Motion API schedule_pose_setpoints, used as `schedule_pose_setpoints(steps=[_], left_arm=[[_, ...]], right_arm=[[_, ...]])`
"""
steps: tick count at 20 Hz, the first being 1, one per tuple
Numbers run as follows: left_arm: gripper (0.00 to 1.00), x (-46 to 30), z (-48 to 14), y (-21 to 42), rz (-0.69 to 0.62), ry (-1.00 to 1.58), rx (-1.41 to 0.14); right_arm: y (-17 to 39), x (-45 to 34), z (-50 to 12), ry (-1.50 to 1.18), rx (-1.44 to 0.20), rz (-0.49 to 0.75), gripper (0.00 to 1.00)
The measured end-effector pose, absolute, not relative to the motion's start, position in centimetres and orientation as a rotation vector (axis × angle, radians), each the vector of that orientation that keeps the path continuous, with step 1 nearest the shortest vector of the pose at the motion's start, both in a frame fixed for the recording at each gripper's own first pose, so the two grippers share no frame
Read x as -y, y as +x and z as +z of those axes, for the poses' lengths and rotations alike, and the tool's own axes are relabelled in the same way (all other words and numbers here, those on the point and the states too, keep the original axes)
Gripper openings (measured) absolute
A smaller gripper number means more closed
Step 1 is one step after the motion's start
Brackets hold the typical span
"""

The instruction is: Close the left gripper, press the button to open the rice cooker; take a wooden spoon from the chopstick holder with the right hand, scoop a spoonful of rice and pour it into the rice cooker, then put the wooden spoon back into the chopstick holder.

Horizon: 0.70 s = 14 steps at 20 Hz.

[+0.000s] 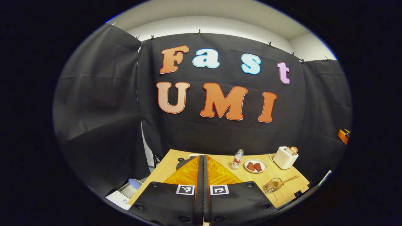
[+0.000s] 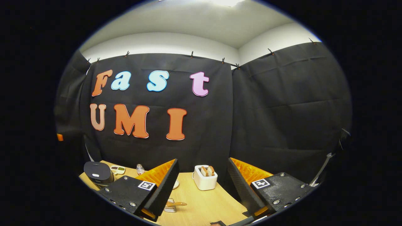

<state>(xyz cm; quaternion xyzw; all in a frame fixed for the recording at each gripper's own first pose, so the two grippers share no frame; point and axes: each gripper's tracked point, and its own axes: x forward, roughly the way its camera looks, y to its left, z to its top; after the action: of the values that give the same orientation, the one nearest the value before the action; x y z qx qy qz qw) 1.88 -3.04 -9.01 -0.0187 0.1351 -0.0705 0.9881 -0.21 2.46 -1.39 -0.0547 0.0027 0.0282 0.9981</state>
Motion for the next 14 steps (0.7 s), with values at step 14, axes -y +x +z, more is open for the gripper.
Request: schedule_pose_setpoints(steps=[14], left_arm=[[0.04, 10.5, -25.6, 9.4, -0.344, 0.025, -0.605]], right_arm=[[0.9, -3.0, -1.7, -0.066, -0.048, 0.075, 0.96]])
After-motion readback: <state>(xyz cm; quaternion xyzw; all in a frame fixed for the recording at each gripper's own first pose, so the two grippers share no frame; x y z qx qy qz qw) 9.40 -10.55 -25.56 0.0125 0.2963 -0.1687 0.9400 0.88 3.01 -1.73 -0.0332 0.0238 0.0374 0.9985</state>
